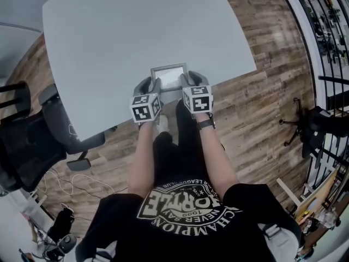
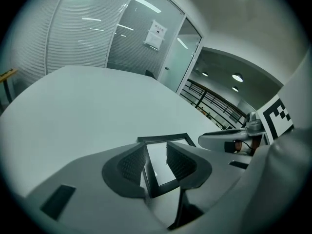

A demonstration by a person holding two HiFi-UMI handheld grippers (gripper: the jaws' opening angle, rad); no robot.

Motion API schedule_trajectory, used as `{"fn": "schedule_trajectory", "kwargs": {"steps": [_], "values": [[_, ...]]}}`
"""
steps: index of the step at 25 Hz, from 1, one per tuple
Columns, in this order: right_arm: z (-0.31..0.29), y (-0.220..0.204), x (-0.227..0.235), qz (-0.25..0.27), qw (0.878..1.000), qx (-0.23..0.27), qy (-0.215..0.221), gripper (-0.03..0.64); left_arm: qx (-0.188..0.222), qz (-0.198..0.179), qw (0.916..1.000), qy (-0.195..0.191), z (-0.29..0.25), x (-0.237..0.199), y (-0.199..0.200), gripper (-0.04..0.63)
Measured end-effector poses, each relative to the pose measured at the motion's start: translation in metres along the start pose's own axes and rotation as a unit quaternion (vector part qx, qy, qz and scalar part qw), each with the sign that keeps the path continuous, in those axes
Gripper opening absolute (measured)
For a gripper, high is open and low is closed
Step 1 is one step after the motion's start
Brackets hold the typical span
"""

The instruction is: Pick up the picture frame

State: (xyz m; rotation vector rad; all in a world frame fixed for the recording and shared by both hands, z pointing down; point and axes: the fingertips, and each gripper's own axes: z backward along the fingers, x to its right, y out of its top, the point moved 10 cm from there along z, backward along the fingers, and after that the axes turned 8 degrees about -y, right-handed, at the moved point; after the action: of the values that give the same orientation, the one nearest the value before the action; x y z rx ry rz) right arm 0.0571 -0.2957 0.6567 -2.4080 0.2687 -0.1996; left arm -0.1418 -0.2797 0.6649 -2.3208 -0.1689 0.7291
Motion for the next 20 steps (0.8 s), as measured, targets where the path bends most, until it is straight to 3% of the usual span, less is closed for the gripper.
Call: {"fn": "schedule_trajectory", "kwargs": {"steps": [4,12,20], "values": [[-0.015,-0.006,0.006,-0.011,1.000,-0.017,0.003,0.121,-0.019,0.006,0.9998,0.006,-0.013,-0.006,-0.007,0.141],[-0.029,-0.016,0.007,-0.026,0.999,-0.036,0.018,0.120,-0.039,0.027,0.9989,0.004,-0.025,-0.015,-0.021,0.141],[-0.033,-0.019,0.007,-0.035,0.998,-0.046,0.009,0.081,-0.052,0.020,0.9978,0.035,-0.027,-0.017,-0.023,0.115]]}}
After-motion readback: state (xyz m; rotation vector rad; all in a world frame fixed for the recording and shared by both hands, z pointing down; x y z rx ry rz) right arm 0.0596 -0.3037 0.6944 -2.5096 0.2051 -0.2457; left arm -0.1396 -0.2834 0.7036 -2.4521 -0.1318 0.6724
